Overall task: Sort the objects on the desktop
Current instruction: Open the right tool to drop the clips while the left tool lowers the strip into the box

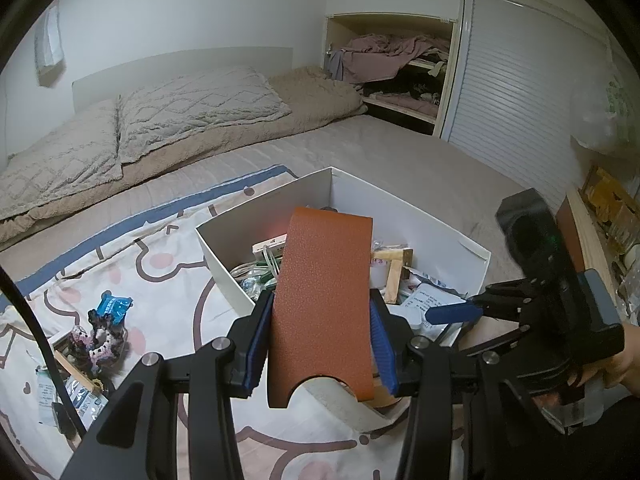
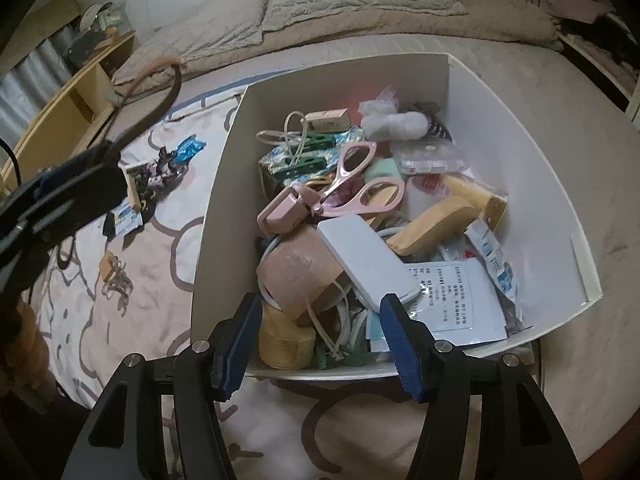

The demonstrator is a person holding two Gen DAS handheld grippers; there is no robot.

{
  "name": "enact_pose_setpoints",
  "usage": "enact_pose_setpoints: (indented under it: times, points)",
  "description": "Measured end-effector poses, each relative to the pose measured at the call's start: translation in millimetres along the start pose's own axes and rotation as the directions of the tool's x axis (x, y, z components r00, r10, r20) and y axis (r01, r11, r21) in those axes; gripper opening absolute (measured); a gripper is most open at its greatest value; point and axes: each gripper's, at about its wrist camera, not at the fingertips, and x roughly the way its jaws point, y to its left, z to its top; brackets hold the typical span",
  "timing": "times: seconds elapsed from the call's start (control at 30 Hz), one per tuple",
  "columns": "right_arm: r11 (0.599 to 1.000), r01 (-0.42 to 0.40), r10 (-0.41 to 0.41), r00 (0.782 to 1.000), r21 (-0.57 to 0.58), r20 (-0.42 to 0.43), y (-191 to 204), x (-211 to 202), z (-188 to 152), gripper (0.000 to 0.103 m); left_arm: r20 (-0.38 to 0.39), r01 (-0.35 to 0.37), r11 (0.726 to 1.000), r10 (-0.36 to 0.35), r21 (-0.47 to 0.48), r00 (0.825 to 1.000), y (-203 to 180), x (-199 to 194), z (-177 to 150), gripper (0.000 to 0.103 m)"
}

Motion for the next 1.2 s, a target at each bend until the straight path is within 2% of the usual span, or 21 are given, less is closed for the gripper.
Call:
enact_pose_setpoints:
  times: [0.2, 0.33, 0.53, 0.9, 1.2]
  points:
    - [0.999, 0.025, -0.027, 0.996, 0.036, 0.08, -9.1, -19.7, 2.7, 0.061, -0.005, 0.025, 0.999, -0.025, -0.031, 1.0, 0.3, 6.5, 0.4, 0.045]
    - [0.994, 0.02, -0.035, 0.99, 0.105, 0.136, -21.2, -34.7, 6.2, 0.061, -0.023, 0.041, 0.998, -0.042, -0.052, 0.999, -2.5, 17.3, -0.2, 0.045]
    - [0.986, 0.026, -0.054, 0.983, 0.162, 0.173, -32.2, -44.1, 6.7, 0.062, -0.054, 0.053, 0.997, -0.057, -0.063, 0.997, -11.1, 32.5, -2.8, 0.045]
    - [0.988, 0.071, -0.1, 0.97, 0.135, 0.22, -32.8, -55.0, 4.5, 0.062, -0.138, 0.057, 0.997, -0.063, -0.045, 0.988, -30.7, 57.6, -15.9, 0.045]
    - [0.991, 0.089, -0.108, 0.971, 0.098, 0.212, -31.7, -56.1, 0.8, 0.062, -0.185, 0.056, 0.998, -0.056, -0.004, 0.981, -49.4, 72.2, -27.2, 0.045]
